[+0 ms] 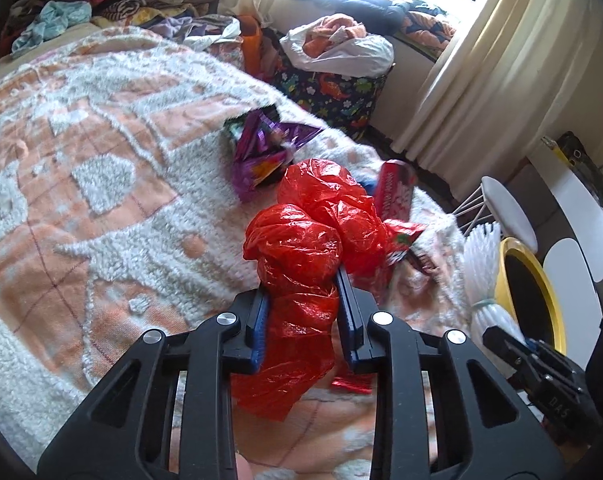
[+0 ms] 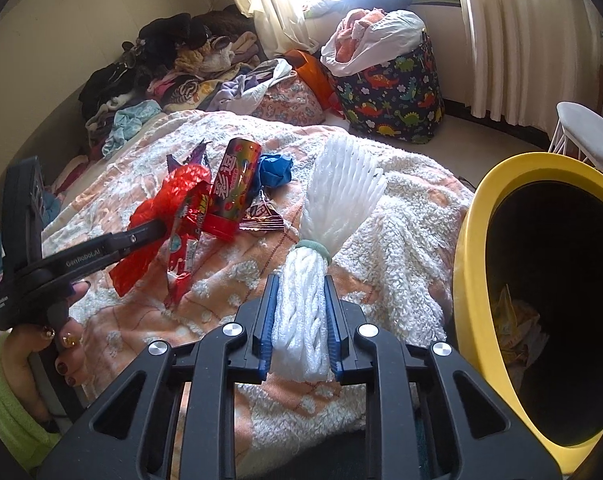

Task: Collect trash
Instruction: 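Carry the red bag and white foam net over the yellow bin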

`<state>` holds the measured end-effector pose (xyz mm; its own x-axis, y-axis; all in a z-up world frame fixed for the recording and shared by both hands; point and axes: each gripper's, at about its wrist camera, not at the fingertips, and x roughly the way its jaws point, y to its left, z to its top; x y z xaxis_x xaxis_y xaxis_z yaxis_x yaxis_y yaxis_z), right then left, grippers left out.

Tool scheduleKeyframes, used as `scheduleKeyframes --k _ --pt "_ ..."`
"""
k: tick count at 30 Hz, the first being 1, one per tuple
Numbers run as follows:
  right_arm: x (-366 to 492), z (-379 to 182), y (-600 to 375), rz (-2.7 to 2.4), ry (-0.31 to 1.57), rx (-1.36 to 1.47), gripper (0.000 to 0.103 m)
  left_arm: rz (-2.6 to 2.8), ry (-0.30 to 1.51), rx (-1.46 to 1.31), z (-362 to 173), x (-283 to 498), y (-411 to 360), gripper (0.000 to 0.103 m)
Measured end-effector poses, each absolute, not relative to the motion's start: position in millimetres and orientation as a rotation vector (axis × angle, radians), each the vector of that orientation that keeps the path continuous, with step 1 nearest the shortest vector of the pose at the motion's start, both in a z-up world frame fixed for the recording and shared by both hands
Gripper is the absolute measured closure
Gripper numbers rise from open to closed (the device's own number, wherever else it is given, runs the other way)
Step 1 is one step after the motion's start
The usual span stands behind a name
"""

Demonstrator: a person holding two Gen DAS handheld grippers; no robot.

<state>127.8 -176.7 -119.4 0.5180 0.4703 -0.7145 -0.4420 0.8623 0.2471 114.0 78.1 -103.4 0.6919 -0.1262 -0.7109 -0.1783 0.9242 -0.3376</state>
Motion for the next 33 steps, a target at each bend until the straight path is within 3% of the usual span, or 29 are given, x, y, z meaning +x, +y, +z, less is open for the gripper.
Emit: scheduleKeyframes --k 15,33 --pt "119 -100 -197 0.562 0.814 0.068 0.083 -0.032 0.724 -0.371 -58 115 49 0.081" --pt "116 -81 -230 0.52 0.767 0.125 0.083 -0.112 0.713 -0.316 -43 115 5 0.081"
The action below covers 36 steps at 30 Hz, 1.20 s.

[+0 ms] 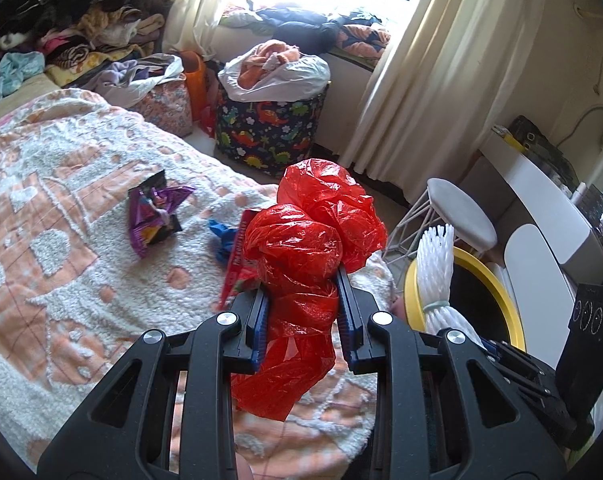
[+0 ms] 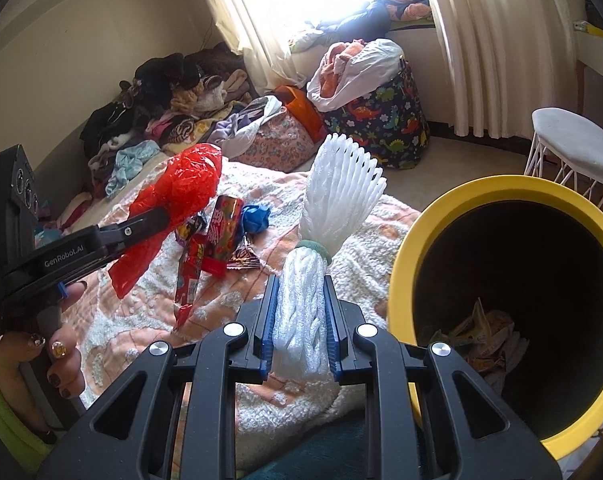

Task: Collect trash
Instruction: 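Carry the red bag and white foam net over the yellow bin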

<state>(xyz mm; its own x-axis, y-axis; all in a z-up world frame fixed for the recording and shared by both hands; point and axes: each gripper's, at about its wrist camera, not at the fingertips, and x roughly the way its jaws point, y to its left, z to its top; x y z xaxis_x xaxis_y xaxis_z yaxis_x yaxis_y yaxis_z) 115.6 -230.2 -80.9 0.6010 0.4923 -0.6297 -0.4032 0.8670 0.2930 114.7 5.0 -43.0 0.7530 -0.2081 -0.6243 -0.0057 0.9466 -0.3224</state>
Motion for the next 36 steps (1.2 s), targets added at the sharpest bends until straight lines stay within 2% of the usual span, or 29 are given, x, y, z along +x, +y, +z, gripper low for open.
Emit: scheduleKeyframes --k 36 --pt "118 -61 -288 0.421 0.686 0.213 0.083 -0.238 0.704 -0.212 -25 115 -68 0.081"
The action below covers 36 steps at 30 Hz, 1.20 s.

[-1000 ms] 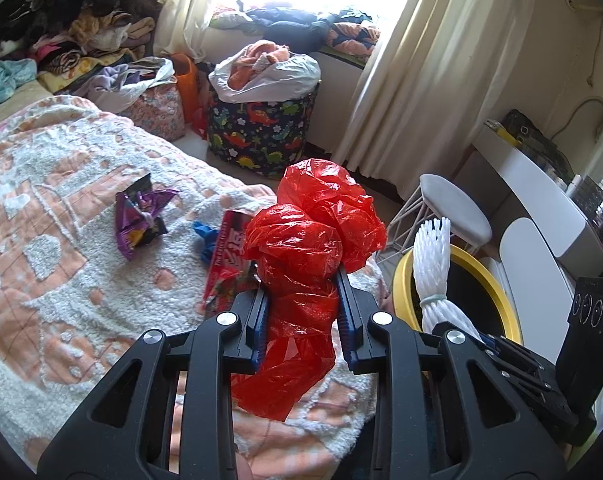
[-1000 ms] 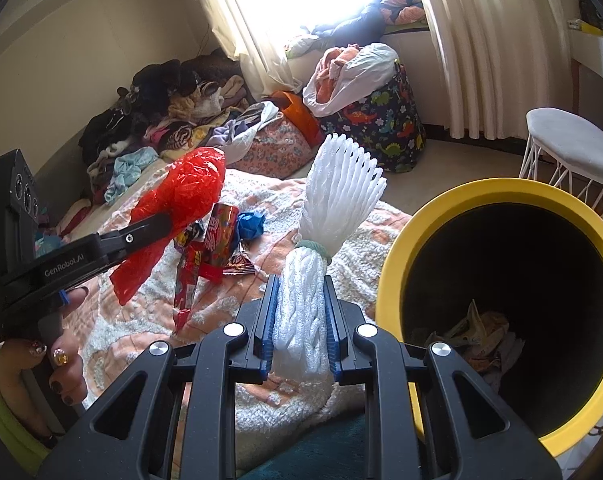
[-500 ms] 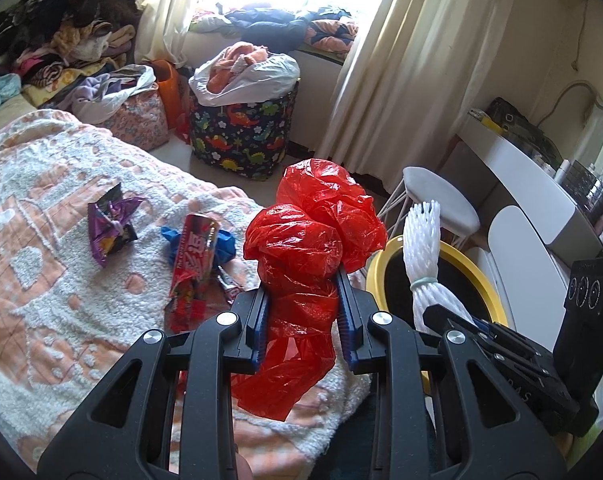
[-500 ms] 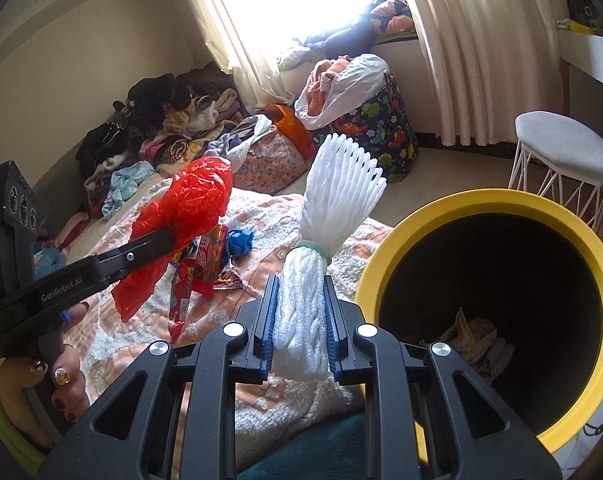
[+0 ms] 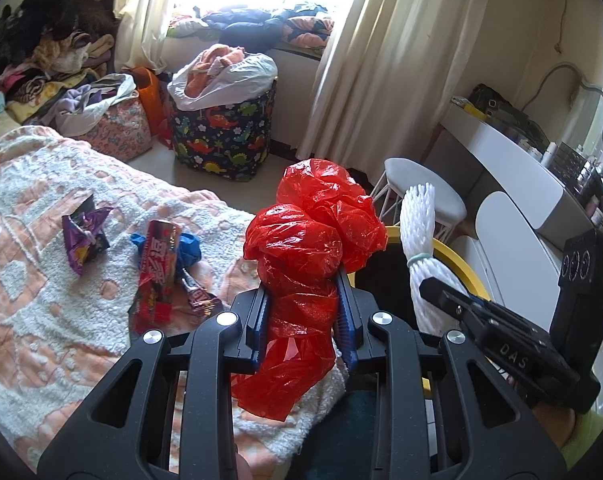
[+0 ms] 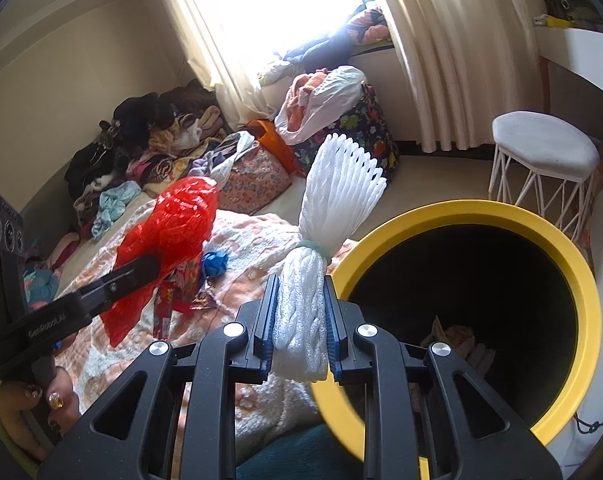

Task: Collect trash
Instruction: 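Carry the red bag and white foam net over the yellow bin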

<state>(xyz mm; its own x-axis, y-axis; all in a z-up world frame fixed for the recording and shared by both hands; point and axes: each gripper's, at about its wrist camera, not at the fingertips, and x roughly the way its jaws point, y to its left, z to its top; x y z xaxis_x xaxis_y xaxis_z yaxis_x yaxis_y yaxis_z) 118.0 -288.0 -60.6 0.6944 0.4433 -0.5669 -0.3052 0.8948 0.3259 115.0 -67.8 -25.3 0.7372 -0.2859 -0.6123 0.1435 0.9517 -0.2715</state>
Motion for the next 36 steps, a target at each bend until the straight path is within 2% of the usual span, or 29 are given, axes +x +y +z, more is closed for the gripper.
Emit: scheduleKeyframes --k 36 --pt "144 -77 -374 0.209 0.72 0.357 0.083 -0.372 0.8 -0.101 -49 127 -143 0.081"
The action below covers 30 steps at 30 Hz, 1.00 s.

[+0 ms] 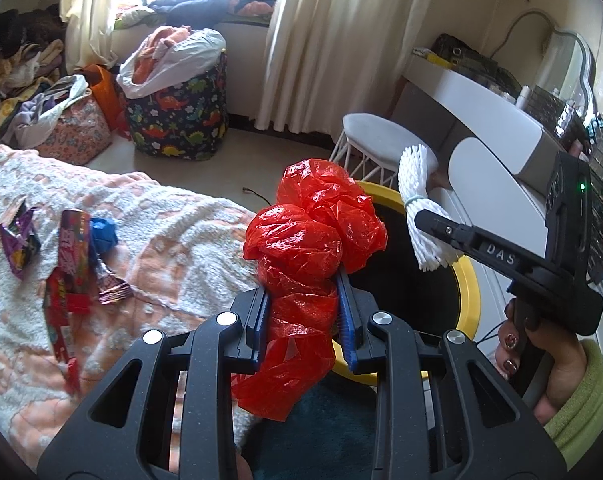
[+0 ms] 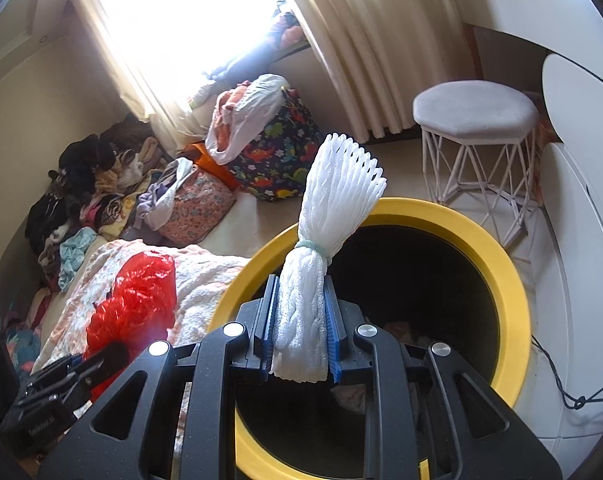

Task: Collect trash
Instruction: 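Carry the red bag and white foam net over the yellow bin, then open both grippers to drop the bag and net into the bin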

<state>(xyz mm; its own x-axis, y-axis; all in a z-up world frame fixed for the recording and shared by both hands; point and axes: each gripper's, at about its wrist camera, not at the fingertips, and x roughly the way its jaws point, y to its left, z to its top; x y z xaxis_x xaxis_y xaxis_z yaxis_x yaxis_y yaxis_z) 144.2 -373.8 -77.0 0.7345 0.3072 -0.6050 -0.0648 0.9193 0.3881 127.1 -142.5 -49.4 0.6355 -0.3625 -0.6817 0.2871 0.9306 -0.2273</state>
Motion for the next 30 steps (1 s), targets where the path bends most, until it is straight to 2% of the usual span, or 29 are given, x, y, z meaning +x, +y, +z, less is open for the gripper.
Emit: scheduleKeyframes --k 27,28,30 --pt "156 -96 -395 0.135 0.81 0.426 0.08 -0.434 0.9 0.008 -93 162 -188 0.08" --pt "156 -97 -395 0.134 0.814 0.426 0.078 -0.434 0.899 0.005 -93 160 -188 0.08" --pt "157 -97 -395 0.141 0.823 0.434 0.066 -0.43 0.894 -0.001 -92 160 -187 0.075"
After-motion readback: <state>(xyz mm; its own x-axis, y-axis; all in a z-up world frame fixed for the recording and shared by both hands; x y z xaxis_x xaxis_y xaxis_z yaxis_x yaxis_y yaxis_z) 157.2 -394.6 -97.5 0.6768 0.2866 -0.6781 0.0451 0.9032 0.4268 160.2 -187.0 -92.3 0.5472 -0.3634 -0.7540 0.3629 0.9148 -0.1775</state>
